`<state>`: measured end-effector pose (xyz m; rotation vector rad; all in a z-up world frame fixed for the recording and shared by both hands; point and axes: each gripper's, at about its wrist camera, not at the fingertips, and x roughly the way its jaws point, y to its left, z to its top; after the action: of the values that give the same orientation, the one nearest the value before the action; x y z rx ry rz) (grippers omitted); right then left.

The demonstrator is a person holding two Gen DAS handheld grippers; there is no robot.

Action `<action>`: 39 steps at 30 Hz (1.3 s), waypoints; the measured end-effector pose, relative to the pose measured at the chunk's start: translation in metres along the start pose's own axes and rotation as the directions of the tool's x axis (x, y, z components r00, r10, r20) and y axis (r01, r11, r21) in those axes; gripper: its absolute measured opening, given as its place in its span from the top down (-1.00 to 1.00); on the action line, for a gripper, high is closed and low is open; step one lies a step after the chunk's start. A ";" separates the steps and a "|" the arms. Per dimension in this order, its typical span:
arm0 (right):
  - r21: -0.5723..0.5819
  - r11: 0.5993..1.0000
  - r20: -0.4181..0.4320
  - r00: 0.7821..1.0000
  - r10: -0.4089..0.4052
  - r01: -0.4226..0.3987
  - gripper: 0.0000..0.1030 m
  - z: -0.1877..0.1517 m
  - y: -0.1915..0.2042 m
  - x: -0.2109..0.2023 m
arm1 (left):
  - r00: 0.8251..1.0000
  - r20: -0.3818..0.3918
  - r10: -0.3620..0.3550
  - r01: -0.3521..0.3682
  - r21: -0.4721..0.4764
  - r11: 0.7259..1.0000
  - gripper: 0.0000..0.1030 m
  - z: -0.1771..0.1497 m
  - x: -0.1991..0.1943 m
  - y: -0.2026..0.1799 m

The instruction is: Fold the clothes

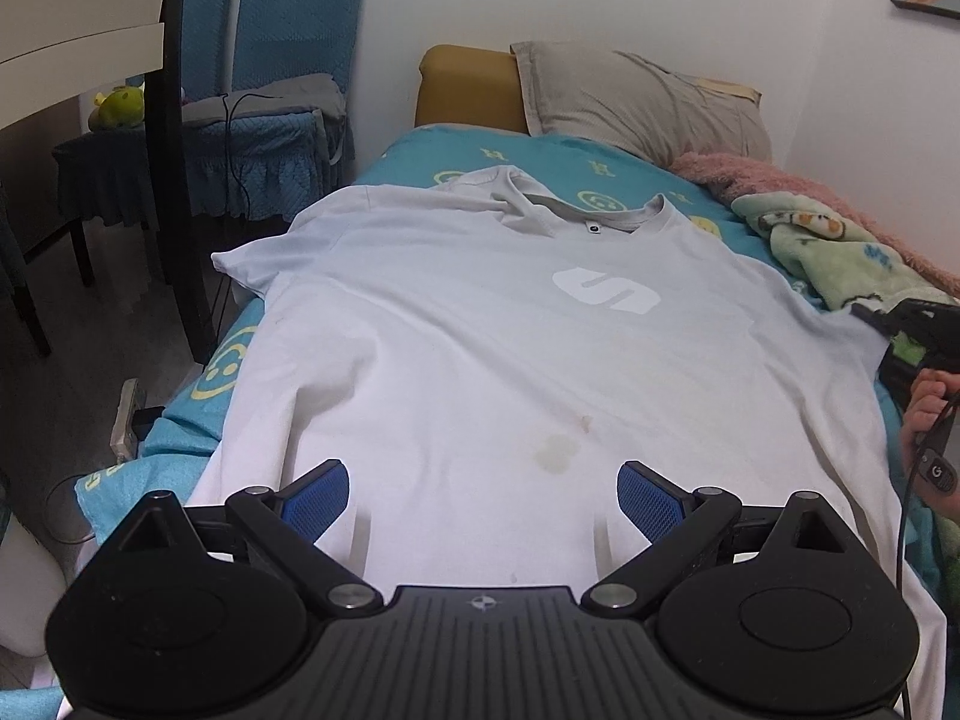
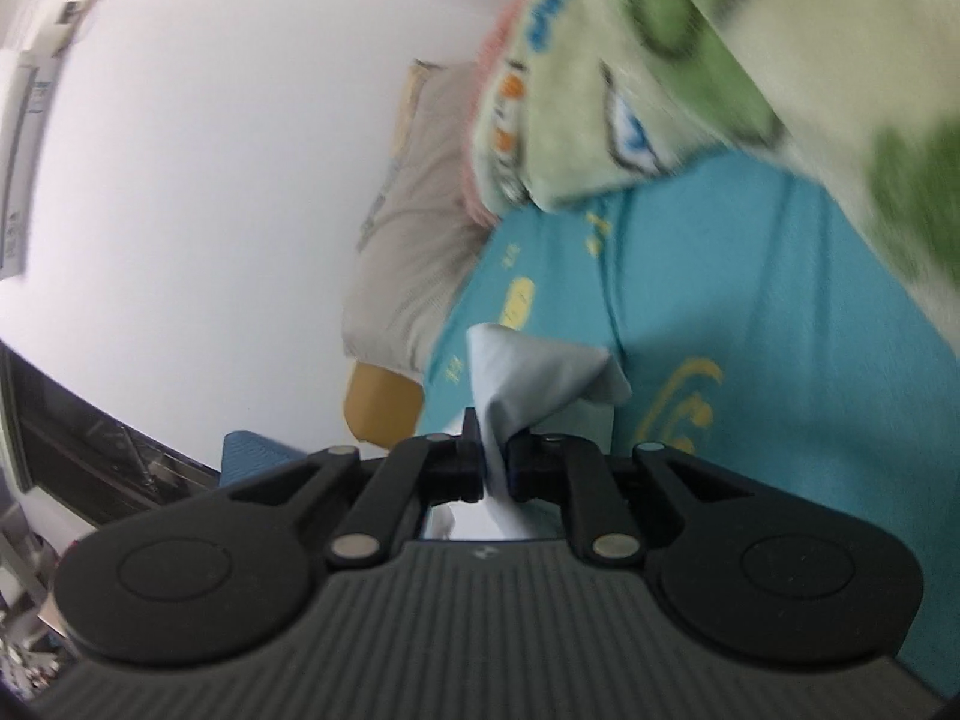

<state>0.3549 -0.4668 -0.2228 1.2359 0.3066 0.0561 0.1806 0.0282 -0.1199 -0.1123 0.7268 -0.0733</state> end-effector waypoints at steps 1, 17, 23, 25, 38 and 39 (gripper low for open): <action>0.004 1.000 -0.018 1.000 -0.008 0.008 0.53 -0.002 -0.003 0.005 | 1.000 -0.003 0.001 -0.001 -0.001 1.000 -0.89 0.000 0.001 0.001; 0.072 0.997 -0.093 0.995 0.045 -0.038 -0.57 0.002 -0.033 0.066 | 0.998 -0.060 -0.002 0.004 0.031 0.999 -0.89 -0.006 0.018 -0.008; 0.033 0.996 -0.116 0.990 0.081 -0.078 -0.43 0.004 -0.029 0.090 | 0.998 -0.060 0.015 -0.010 0.087 0.996 -0.89 -0.009 0.021 -0.016; 0.037 0.997 -0.102 0.992 0.078 -0.074 -0.21 0.006 -0.029 0.091 | 0.998 -0.054 0.026 -0.020 0.108 0.994 -0.89 -0.010 0.021 -0.019; 0.046 0.978 0.118 0.973 0.197 -0.203 -0.05 0.043 -0.022 0.041 | 0.998 -0.050 0.025 -0.017 0.158 0.987 -0.89 -0.010 0.021 -0.028; 0.050 0.986 0.087 0.984 0.153 -0.158 -0.06 0.044 -0.023 0.043 | 0.998 -0.052 0.024 -0.016 0.154 0.988 -0.89 -0.010 0.021 -0.027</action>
<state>0.4049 -0.5055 -0.2399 1.3132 0.1400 0.1309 0.1887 -0.0014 -0.1374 0.0447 0.7729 -0.1130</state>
